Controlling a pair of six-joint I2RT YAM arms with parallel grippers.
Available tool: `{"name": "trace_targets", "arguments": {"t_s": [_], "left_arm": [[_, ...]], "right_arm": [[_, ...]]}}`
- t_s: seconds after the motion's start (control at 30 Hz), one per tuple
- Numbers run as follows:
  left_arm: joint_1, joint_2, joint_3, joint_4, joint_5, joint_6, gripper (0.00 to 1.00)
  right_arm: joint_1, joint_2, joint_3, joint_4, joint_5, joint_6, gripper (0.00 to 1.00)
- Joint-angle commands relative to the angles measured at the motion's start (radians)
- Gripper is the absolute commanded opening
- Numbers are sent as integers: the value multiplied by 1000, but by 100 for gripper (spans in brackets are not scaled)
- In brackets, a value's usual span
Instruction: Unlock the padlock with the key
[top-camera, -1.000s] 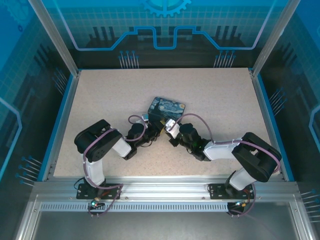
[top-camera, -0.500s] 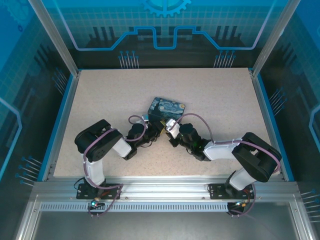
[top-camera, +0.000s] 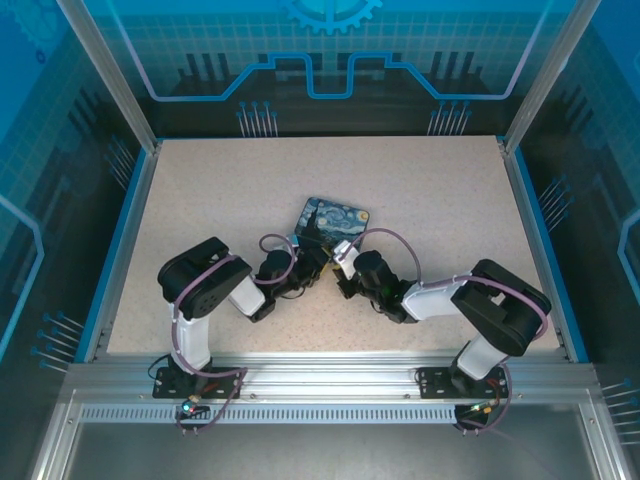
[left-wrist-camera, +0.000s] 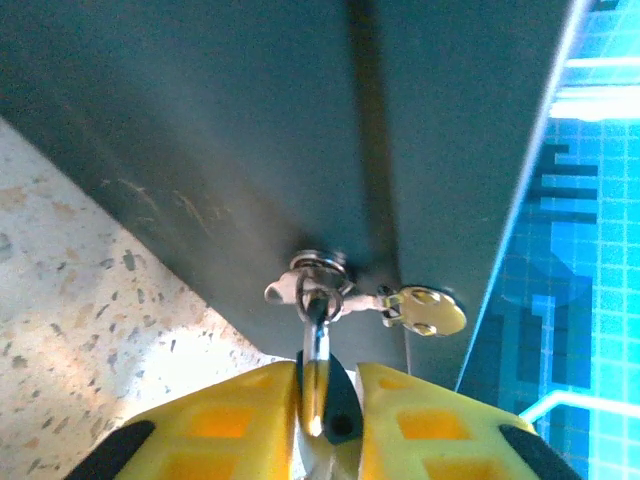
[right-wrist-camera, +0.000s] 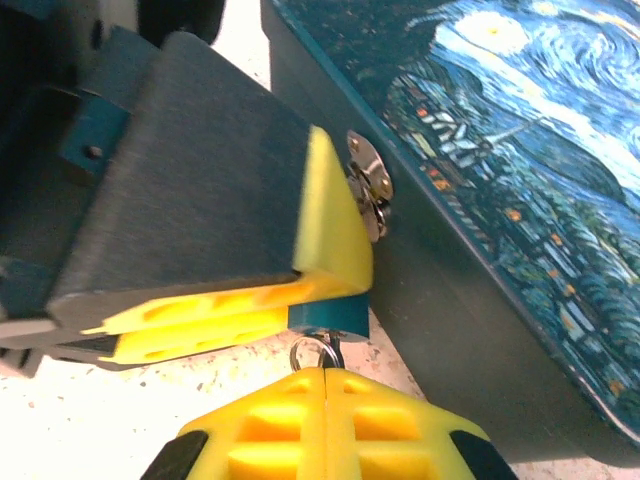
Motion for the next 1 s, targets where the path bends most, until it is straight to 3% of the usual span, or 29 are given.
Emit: {"name": "trace_targets", "arguments": {"t_s": [0.0, 0.3, 0.6, 0.77, 0.97], "left_arm": [[-6, -36, -29, -19, -7, 44, 28], [2, -311, -49, -347, -65, 199, 54], [20, -588, -29, -712, -173, 361, 68], [57, -600, -42, -702, -133, 361, 68], [59, -584, -44, -673, -104, 384, 68]], "right_arm": [[-3, 18, -9, 23, 36, 57, 0], [-3, 16, -15, 41, 13, 110, 0], [-10, 19, -16, 45, -12, 150, 0], [-18, 3, -22, 32, -20, 146, 1], [-33, -50, -18, -35, -83, 161, 23]]}}
